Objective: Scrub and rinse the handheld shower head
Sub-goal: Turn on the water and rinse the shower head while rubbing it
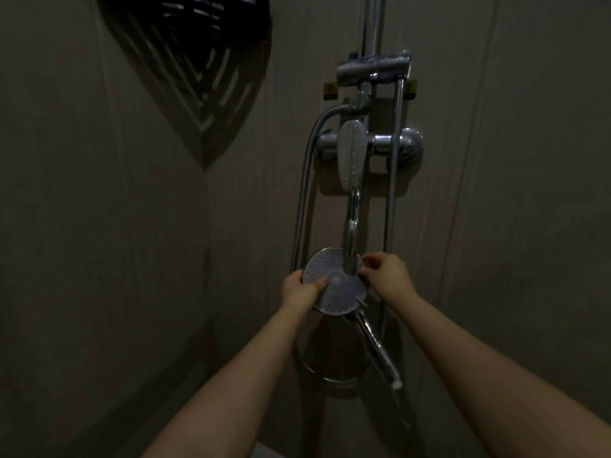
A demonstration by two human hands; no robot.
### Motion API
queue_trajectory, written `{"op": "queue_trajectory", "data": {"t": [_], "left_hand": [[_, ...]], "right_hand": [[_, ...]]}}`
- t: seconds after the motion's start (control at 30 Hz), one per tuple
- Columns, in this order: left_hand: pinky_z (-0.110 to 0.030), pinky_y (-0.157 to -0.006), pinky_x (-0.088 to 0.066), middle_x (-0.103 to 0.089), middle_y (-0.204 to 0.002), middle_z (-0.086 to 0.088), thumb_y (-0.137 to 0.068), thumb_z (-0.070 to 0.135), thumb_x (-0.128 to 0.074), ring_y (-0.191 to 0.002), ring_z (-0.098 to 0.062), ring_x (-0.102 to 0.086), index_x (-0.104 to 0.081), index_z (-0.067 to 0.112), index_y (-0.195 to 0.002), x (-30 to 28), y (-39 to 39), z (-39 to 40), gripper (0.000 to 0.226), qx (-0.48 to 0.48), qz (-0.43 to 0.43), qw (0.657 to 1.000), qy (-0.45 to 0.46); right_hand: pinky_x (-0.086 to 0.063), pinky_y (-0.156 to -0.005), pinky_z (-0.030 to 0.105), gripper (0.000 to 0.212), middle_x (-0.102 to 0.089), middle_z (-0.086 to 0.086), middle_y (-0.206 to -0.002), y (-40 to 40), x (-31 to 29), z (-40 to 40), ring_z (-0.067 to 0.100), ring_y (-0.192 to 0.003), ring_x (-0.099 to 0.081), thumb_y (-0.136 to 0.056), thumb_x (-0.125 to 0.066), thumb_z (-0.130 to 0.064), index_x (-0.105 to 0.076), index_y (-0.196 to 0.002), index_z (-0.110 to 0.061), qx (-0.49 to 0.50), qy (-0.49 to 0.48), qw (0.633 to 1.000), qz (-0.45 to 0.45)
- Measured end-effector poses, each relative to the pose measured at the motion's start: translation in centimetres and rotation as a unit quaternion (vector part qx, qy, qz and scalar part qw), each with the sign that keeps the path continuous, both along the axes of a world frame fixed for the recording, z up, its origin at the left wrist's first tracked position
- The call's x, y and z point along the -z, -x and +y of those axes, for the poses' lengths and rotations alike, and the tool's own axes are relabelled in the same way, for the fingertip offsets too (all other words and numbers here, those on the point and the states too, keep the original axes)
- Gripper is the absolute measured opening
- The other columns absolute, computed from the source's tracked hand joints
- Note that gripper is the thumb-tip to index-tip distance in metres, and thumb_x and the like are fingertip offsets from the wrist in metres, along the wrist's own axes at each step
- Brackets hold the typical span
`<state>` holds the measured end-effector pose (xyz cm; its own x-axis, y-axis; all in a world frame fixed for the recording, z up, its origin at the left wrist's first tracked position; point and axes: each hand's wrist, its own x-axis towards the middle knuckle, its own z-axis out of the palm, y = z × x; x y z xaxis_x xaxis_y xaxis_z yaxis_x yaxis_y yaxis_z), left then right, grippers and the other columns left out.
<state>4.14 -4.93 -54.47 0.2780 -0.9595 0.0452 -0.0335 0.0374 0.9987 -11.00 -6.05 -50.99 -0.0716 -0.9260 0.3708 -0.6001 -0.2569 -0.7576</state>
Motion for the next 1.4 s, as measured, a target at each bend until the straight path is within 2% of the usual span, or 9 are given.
{"op": "queue_trajectory", "data": {"t": [0.2, 0.3, 0.43, 0.57, 0.7, 0.93, 1.07, 1.3, 1.4], "left_hand": [[-0.033, -0.085, -0.052, -0.063, -0.113, -0.016, -0.085, 0.016, -0.062, -0.105, -0.029, -0.060, -0.059, 0.002, -0.110, 0.1, 0.8, -0.2, 0.028, 0.024, -0.105, 0.994, 0.003], [-0.026, -0.077, -0.045, -0.065, -0.112, -0.017, -0.085, 0.012, -0.061, -0.105, -0.028, -0.060, -0.061, 0.000, -0.110, 0.2, 1.4, -0.2, 0.027, 0.025, -0.129, 0.991, 0.014], [-0.028, -0.082, -0.046, -0.065, -0.110, -0.017, -0.085, 0.010, -0.061, -0.096, -0.022, -0.059, -0.062, 0.000, -0.108, 0.3, 0.5, -0.5, 0.025, 0.013, -0.131, 0.991, 0.023], [-0.025, -0.078, -0.045, -0.064, -0.104, -0.015, -0.085, 0.008, -0.061, -0.091, -0.018, -0.056, -0.062, -0.001, -0.107, 0.4, 0.1, -0.9, 0.024, 0.012, -0.128, 0.991, 0.028], [-0.025, -0.078, -0.043, -0.067, -0.106, -0.020, -0.083, 0.006, -0.063, -0.088, -0.017, -0.056, -0.063, -0.004, -0.105, 0.6, -0.4, -1.1, 0.024, -0.012, -0.107, 0.993, 0.042], [-0.038, -0.089, -0.050, -0.065, -0.111, -0.020, -0.085, 0.008, -0.061, -0.095, -0.025, -0.059, -0.062, -0.002, -0.107, 0.9, -0.8, -1.6, 0.025, 0.004, -0.064, 0.997, 0.030], [-0.043, -0.093, -0.051, -0.064, -0.112, -0.017, -0.087, 0.012, -0.059, -0.105, -0.030, -0.061, -0.061, 0.002, -0.108, 0.9, -1.1, -1.5, 0.023, 0.021, -0.035, 0.999, 0.006], [-0.038, -0.092, -0.050, -0.065, -0.107, -0.018, -0.085, 0.007, -0.061, -0.099, -0.026, -0.061, -0.061, -0.002, -0.111, 0.6, -0.8, -1.5, 0.028, 0.017, -0.056, 0.998, 0.024], [-0.040, -0.094, -0.048, -0.062, -0.105, -0.016, -0.086, 0.004, -0.060, -0.099, -0.024, -0.058, -0.060, -0.004, -0.112, 0.3, -0.7, -1.3, 0.028, 0.025, -0.052, 0.998, 0.024]], "right_hand": [[-0.046, -0.073, 0.020, 0.053, -0.061, 0.013, -0.120, -0.2, -0.4, 0.8, 0.026, -0.109, -0.059, -0.074, -0.076, -0.015, -0.054, -0.121, -0.004, -0.043, -0.080, 0.993, 0.080], [-0.044, -0.079, 0.024, 0.043, -0.064, 0.013, -0.114, 0.2, 0.0, 1.2, 0.027, -0.107, -0.060, -0.076, -0.073, -0.013, -0.057, -0.115, -0.004, -0.028, -0.047, 0.988, 0.145], [-0.042, -0.083, 0.024, 0.034, -0.064, 0.012, -0.117, 0.5, 0.4, 1.2, 0.022, -0.109, -0.060, -0.087, -0.059, -0.008, -0.058, -0.121, -0.008, -0.053, -0.026, 0.992, 0.115], [-0.045, -0.072, 0.021, 0.042, -0.061, 0.007, -0.108, -0.7, 0.5, 0.8, 0.020, -0.097, -0.059, -0.080, -0.070, -0.016, -0.054, -0.117, -0.008, -0.065, -0.054, 0.991, 0.103], [-0.039, -0.084, 0.022, 0.033, -0.062, 0.015, -0.119, -0.7, 0.6, 0.4, 0.026, -0.110, -0.058, -0.085, -0.061, -0.006, -0.056, -0.118, -0.003, -0.066, -0.026, 0.992, 0.106], [-0.043, -0.082, 0.026, 0.030, -0.062, 0.010, -0.107, -1.4, 1.3, -0.3, 0.022, -0.099, -0.059, -0.082, -0.064, -0.008, -0.054, -0.111, -0.004, -0.078, -0.036, 0.994, 0.065], [-0.053, -0.088, 0.042, 0.022, -0.061, 0.003, -0.086, -0.2, 0.1, -0.6, 0.026, -0.090, -0.063, -0.088, -0.047, 0.001, -0.059, -0.088, -0.019, 0.004, 0.042, 0.993, -0.109], [-0.050, -0.063, 0.049, 0.031, -0.051, 0.007, -0.063, -0.2, -7.7, 0.4, 0.028, -0.063, -0.053, -0.091, -0.047, -0.034, -0.048, -0.062, -0.026, 0.026, 0.226, 0.952, -0.205], [-0.049, -0.063, 0.038, 0.030, -0.053, 0.001, -0.061, -0.9, -11.2, 0.9, 0.017, -0.059, -0.055, -0.091, -0.053, -0.036, -0.054, -0.065, -0.022, -0.054, 0.206, 0.970, -0.117]]}}
